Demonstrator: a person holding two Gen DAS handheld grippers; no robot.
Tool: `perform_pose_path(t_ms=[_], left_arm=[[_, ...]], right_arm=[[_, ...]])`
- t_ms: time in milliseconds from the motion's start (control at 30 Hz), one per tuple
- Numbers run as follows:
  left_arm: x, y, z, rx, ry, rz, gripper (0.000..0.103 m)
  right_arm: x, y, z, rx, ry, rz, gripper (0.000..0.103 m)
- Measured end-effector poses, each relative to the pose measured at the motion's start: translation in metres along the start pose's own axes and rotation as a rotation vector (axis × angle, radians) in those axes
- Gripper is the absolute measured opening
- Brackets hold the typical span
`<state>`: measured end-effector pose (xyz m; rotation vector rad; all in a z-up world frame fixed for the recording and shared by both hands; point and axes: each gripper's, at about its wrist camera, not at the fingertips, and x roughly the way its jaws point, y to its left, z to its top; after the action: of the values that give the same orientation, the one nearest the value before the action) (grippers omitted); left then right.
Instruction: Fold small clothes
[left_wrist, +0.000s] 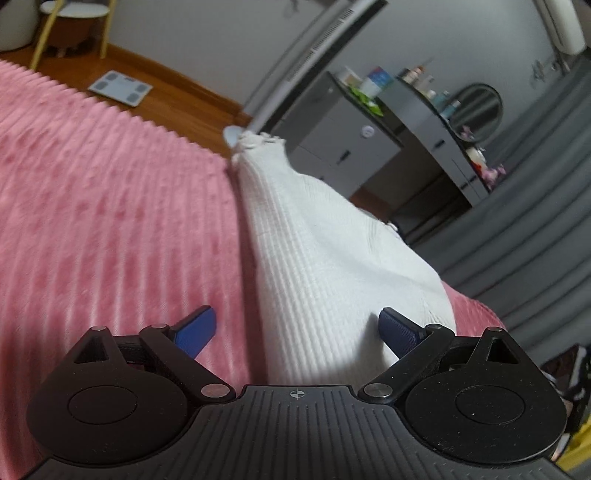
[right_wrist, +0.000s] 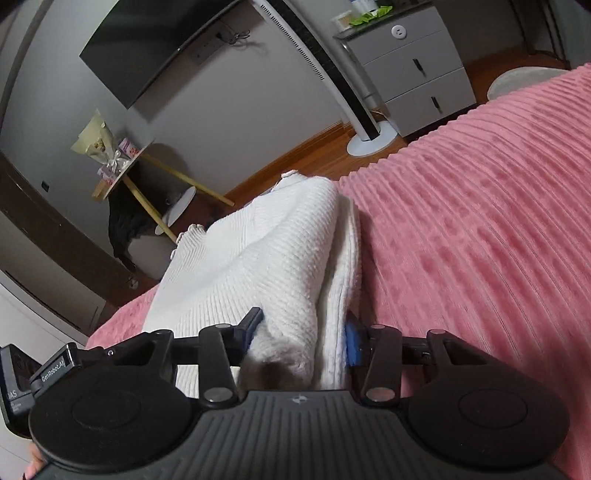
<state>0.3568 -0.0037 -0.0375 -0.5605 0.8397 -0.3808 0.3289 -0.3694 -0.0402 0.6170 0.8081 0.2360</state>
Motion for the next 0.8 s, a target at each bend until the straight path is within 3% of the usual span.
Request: perform_pose_path(t_ms=[33, 167, 233, 333, 433, 567, 800], left_arm=[[0.005, 0.001, 0.001, 0.006, 0.014, -0.005, 0.102], [0.011, -0.001, 0.007, 0.019, 0.023, -0.033, 0.096], [0.013, 0.0, 0.008, 0.017, 0.054, -0.077, 0.056], [0.013, -0.001, 0.009, -0.001, 0.049, -0.077, 0.045], [-0.001, -0.004, 0.009, -0.006, 0.031, -0.076, 0.04], [-0.037, -0.012, 0.008, 0.031, -0.001, -0.075, 0.039], [-0.124, -0.015, -0.022, 0.113, -0.062, -0.023, 0.039]], right_arm=[[0.004, -0.004, 0.001, 0.019, 0.011, -0.006, 0.068], [0.017, -0.023, 0.002, 0.166, 0.03, 0.08, 0.067], [0.017, -0.023, 0.001, 0.162, 0.033, 0.109, 0.049], [0.012, -0.01, -0.001, 0.119, 0.012, 0.076, 0.042], [0.0, 0.009, 0.003, 0.064, -0.02, 0.061, 0.039], [-0.026, 0.04, -0.002, -0.009, -0.043, 0.108, 0.039], [-0.061, 0.084, -0.045, -0.098, -0.054, 0.16, 0.039]])
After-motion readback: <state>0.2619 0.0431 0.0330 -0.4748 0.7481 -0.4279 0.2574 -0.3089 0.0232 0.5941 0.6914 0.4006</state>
